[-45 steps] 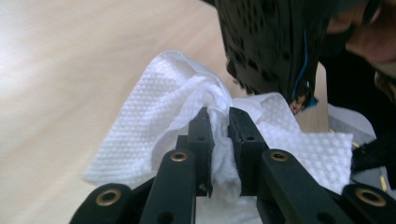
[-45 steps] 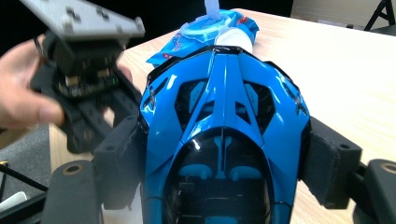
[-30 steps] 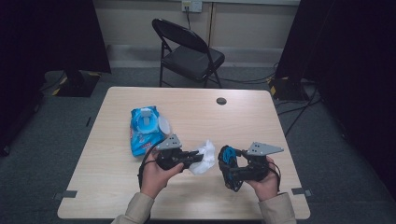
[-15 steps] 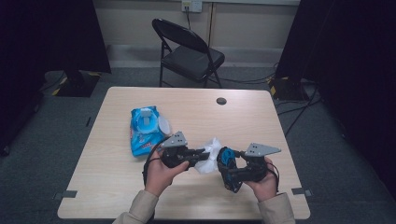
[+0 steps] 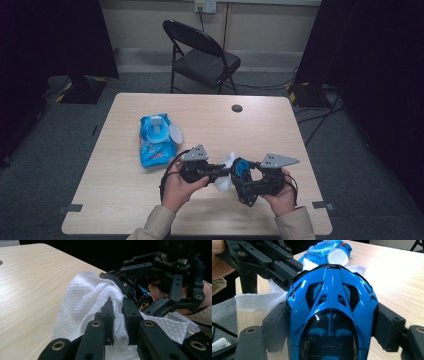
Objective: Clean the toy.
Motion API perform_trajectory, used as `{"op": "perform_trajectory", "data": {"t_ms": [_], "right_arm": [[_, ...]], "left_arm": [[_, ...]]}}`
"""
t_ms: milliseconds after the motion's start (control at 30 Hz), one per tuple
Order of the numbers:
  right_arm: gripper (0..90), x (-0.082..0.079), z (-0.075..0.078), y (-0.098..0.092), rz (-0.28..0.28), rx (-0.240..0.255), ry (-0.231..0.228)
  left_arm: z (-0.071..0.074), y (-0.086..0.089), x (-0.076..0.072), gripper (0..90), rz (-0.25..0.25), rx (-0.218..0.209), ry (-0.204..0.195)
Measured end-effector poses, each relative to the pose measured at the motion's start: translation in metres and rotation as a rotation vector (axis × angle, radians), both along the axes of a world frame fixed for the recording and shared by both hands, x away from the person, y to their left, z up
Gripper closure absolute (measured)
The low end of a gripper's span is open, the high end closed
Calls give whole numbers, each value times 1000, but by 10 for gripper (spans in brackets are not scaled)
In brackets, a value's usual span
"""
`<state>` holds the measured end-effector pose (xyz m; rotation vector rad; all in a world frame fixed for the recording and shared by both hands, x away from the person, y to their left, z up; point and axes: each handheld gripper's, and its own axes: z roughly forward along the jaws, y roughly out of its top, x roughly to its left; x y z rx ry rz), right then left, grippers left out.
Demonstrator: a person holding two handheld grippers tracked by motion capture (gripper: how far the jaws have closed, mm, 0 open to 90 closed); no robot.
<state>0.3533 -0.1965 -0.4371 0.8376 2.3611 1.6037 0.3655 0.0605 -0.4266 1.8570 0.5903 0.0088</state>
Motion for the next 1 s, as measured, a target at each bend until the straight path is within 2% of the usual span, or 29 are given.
{"op": "perform_trajectory", "data": {"t_ms": [1000], "right_arm": [[244, 0, 3, 0, 10, 24, 2]], "left_arm": [[-39, -19, -10, 808, -59, 53, 65]]}}
